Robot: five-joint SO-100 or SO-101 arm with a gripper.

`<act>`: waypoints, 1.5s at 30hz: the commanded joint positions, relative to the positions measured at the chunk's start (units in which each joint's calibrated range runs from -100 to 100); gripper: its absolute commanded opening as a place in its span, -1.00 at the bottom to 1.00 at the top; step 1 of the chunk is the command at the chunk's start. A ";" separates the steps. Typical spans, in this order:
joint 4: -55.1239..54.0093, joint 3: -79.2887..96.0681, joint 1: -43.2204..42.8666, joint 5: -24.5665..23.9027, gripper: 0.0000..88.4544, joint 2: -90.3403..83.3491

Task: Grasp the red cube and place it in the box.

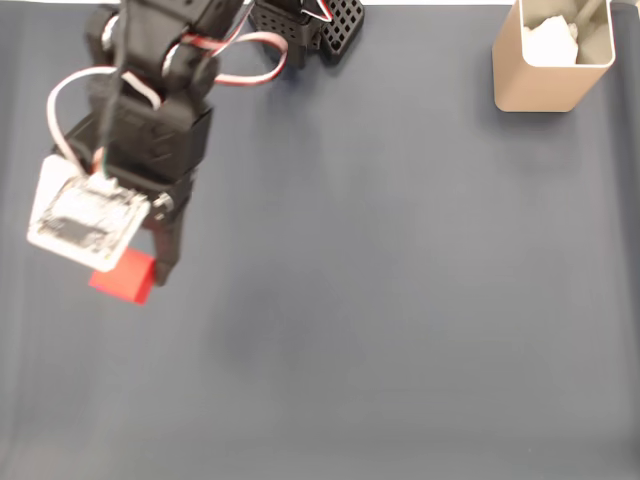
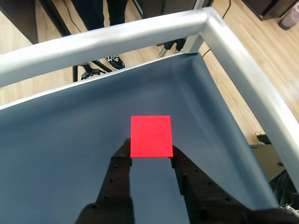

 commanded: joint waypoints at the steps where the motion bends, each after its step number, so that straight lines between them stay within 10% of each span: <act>1: -0.79 2.92 -2.46 0.24 -0.99 -8.25; 45: 17.00 10.13 -46.35 -0.20 -0.99 -27.92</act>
